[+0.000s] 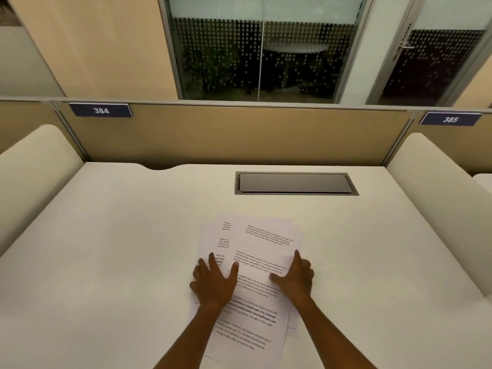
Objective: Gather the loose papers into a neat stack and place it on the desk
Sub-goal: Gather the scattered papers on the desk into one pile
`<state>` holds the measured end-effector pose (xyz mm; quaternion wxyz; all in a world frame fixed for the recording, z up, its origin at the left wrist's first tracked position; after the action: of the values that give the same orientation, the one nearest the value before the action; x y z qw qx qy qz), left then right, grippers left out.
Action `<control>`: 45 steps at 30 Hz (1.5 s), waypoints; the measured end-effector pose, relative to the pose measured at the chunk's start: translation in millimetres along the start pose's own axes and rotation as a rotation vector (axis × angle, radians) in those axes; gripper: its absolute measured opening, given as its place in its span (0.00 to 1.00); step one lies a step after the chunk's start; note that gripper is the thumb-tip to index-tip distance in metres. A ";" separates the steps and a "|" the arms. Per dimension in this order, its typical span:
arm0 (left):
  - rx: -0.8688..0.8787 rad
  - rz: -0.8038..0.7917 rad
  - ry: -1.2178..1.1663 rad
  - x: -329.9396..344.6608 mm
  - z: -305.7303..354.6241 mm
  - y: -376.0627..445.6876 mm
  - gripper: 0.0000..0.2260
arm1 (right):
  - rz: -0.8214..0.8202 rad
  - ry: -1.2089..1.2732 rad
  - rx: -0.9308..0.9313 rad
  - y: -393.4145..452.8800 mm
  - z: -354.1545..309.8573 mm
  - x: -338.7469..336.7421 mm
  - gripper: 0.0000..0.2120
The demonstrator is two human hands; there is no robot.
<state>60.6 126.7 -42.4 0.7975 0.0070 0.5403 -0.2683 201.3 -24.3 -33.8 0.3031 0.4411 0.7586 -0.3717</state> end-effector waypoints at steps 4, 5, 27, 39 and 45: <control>0.076 -0.042 -0.164 -3.7 6.4 1.8 0.38 | -0.044 0.073 -0.022 -1.1 -5.7 2.2 0.51; 0.091 -0.040 -0.217 -6.0 6.1 2.9 0.38 | -0.055 0.094 -0.025 -0.2 -5.5 1.6 0.50; 0.021 0.040 -0.333 -5.1 22.9 -8.0 0.32 | 0.066 0.182 0.015 -27.8 -0.3 11.8 0.40; -0.151 -0.072 -0.612 -20.3 28.2 11.6 0.31 | 0.053 0.161 -0.007 -21.5 -3.5 6.0 0.42; -0.232 -0.282 -0.903 -20.9 28.1 20.7 0.31 | 0.007 0.228 -0.016 -14.6 -3.9 2.3 0.42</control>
<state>88.0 144.7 -18.4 0.9037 -0.2724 0.1625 -0.2878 186.8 -25.0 -29.1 0.2197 0.4805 0.7895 -0.3122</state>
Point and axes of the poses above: each hand's wrist, its own y-axis towards the middle knuckle, its own x-axis out of the palm, z = x × y, the point moved 1 cm from there along y, towards the middle knuckle, and after that the axes turned 2 degrees about -x, right-handed, at the moved point
